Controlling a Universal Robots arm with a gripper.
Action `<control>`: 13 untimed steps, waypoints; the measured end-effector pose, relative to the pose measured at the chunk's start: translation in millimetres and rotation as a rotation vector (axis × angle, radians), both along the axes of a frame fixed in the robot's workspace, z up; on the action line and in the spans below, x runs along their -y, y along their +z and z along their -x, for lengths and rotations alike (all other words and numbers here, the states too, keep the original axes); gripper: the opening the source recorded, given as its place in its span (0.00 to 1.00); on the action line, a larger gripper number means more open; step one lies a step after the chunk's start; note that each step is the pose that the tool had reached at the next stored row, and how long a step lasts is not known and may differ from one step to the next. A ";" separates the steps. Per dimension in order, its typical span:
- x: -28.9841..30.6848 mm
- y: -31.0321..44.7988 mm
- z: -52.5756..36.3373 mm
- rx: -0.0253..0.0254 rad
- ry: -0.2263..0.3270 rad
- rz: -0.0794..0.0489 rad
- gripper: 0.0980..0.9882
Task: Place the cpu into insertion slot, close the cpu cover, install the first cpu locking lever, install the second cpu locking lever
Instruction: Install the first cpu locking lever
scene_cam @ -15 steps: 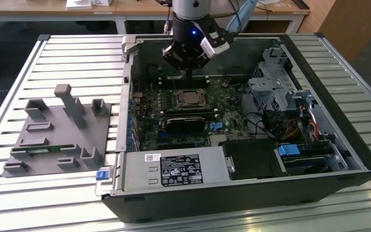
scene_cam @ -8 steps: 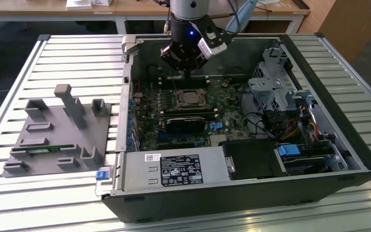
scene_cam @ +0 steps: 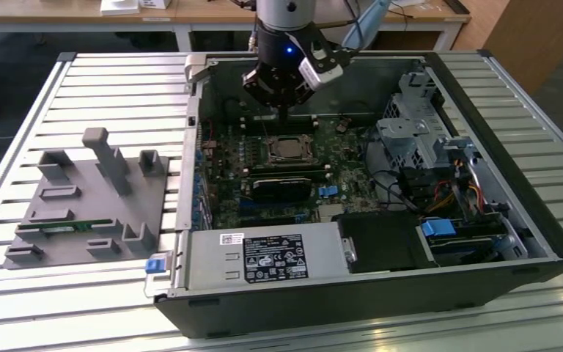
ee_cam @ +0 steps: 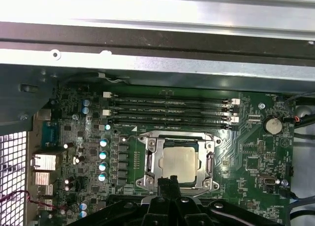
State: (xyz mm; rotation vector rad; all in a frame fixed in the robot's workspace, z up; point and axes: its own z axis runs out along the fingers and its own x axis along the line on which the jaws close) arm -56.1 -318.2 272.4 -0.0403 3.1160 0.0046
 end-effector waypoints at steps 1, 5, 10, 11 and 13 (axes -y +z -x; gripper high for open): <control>0.0 0.0 0.3 0.0000 0.000 0.000 0.01; 0.0 0.0 2.0 0.0000 0.000 0.000 0.01; 0.0 0.0 4.0 0.0000 0.000 0.000 0.01; 0.0 0.0 4.3 0.0000 0.000 0.000 0.01; 0.0 0.0 5.1 0.0000 0.000 0.000 0.01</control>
